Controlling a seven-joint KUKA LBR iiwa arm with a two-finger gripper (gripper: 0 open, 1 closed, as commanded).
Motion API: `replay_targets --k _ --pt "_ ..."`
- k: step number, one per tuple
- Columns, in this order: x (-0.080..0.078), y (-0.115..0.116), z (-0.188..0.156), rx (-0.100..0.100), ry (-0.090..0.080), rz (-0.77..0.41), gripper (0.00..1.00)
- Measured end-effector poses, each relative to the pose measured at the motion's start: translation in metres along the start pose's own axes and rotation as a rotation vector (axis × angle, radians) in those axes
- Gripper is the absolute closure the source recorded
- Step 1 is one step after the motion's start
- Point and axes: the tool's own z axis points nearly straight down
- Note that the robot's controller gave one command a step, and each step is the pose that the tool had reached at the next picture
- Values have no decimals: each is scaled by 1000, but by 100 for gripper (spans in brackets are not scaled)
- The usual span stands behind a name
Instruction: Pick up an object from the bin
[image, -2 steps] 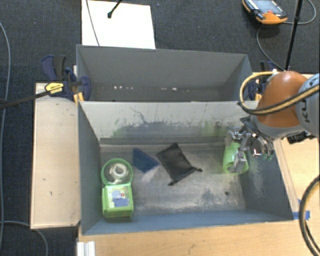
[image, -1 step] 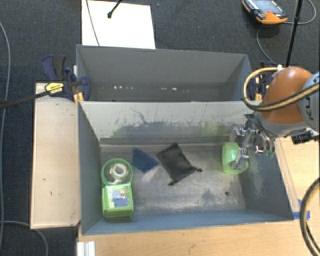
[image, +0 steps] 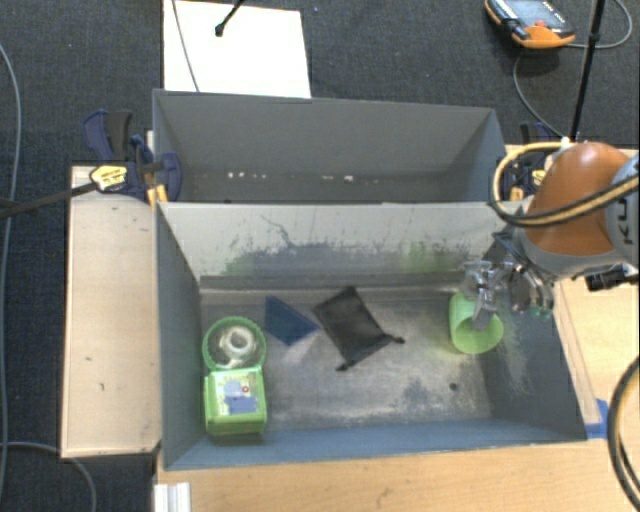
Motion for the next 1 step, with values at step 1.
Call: replay_targets --k 1 --pt "0 0 0 0 0 0 100"
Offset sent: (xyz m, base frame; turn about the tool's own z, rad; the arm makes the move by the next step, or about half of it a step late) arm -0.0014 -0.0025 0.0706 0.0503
